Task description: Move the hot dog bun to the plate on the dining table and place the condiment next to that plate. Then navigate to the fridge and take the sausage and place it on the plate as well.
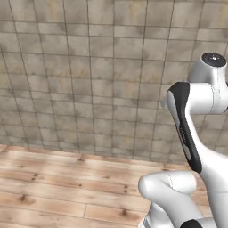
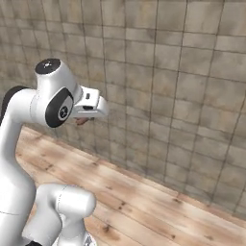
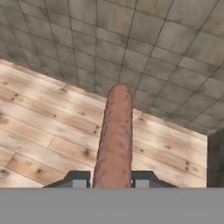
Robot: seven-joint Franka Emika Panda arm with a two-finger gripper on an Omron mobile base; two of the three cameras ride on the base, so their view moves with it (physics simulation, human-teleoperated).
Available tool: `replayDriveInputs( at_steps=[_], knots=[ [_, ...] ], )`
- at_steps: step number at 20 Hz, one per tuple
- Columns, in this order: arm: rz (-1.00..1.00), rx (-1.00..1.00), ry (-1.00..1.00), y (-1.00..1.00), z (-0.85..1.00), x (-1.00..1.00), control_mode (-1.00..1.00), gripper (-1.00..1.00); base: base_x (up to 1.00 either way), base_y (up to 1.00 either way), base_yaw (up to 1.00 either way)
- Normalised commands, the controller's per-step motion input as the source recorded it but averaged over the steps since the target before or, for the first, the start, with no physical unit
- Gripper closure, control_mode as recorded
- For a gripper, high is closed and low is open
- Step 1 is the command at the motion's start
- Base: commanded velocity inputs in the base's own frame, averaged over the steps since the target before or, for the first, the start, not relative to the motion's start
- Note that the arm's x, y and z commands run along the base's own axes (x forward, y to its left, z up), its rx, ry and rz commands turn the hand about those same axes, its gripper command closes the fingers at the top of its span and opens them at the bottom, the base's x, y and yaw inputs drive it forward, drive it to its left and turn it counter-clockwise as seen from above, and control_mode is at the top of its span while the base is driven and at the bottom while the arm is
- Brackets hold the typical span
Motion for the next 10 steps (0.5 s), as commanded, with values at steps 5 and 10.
replayDriveInputs(
  at_steps=[5, 10],
  knots=[
    [0.00, 0.00, 0.00, 0.00, 0.00, 0.00, 1.00, 1.00, 0.99, -0.23, 0.77],
    [0.00, 0.00, 0.00, 0.00, 0.00, 0.00, 1.00, 1.00, 0.96, -0.24, 0.78]
  ],
)
